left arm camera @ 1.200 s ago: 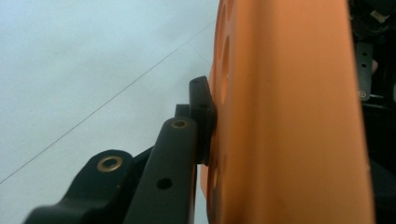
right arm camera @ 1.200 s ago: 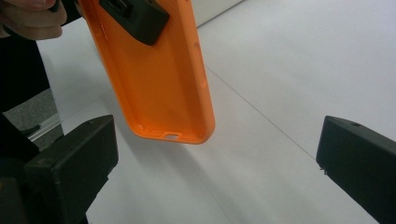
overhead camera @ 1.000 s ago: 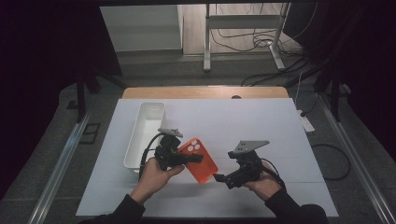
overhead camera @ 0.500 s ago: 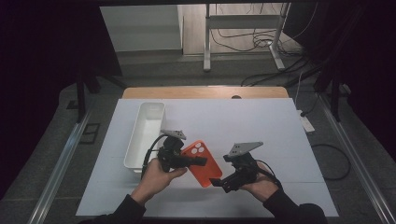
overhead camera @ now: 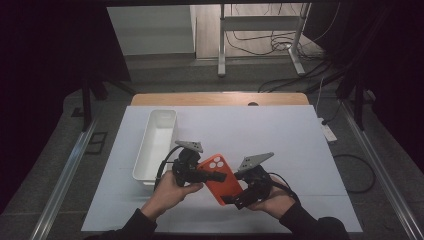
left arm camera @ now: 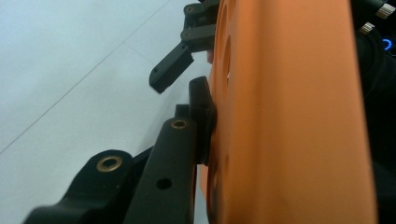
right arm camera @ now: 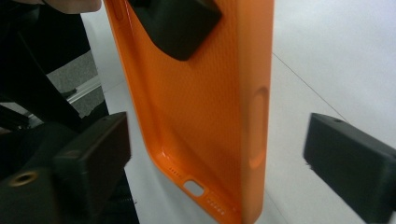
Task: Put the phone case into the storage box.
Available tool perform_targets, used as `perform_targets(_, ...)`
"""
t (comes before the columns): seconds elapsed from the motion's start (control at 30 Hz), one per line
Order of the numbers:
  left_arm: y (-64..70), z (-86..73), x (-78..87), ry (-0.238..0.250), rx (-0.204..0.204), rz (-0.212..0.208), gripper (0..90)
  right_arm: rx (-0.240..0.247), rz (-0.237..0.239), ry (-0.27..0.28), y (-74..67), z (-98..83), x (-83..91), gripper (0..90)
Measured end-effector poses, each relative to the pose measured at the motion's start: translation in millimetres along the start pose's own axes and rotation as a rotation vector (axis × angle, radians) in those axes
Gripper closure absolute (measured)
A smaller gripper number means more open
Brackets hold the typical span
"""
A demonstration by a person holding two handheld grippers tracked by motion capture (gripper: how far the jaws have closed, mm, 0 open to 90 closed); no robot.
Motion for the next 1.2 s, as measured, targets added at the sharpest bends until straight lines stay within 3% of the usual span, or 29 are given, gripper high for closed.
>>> perform_targets(0.1,2.1,0.2,-0.3,-0.002,-0.007,-0.015,84.7,0.012,0.014,0.007,-2.3,1.1,1.6,25.8)
perform_targets(0.2,3.7,0.2,-0.6,-0.002,-0.013,-0.027,84.6,0.015,0.029,0.013,-3.1,1.6,2.4,31.2)
perform_targets(0.23,4.4,0.4,-0.7,-0.002,-0.017,-0.033,84.7,0.006,0.051,0.016,-4.7,2.1,3.4,38.2)
perform_targets(0.33,6.9,0.7,-1.3,0.002,-0.023,-0.050,84.6,0.005,0.073,0.019,-6.1,2.5,4.3,46.0)
perform_targets(0.53,6.8,-0.1,-1.9,-0.007,-0.033,-0.050,84.0,-0.014,0.133,0.020,-7.6,3.2,7.0,65.3)
perform_targets(0.77,10.0,0.0,-3.5,-0.017,-0.057,-0.072,75.1,-0.044,0.211,0.003,-5.6,1.1,10.4,82.5)
perform_targets(1.0,9.3,2.1,-1.8,-0.001,-0.061,-0.024,65.6,-0.015,0.185,-0.010,-9.4,3.3,11.3,84.2)
perform_targets(1.2,5.1,3.8,1.3,0.015,-0.076,0.068,53.7,-0.011,0.159,-0.008,-8.5,3.3,12.3,84.8)
Point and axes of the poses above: each handheld gripper's, and its own axes: x roughly backward along the jaws, z roughly out of its top, y roughly to its right, the point moved 7 cm from there along -x, roughly forward along the jaws, and after that the axes turned 8 degrees about x, right-handed, at the moved point
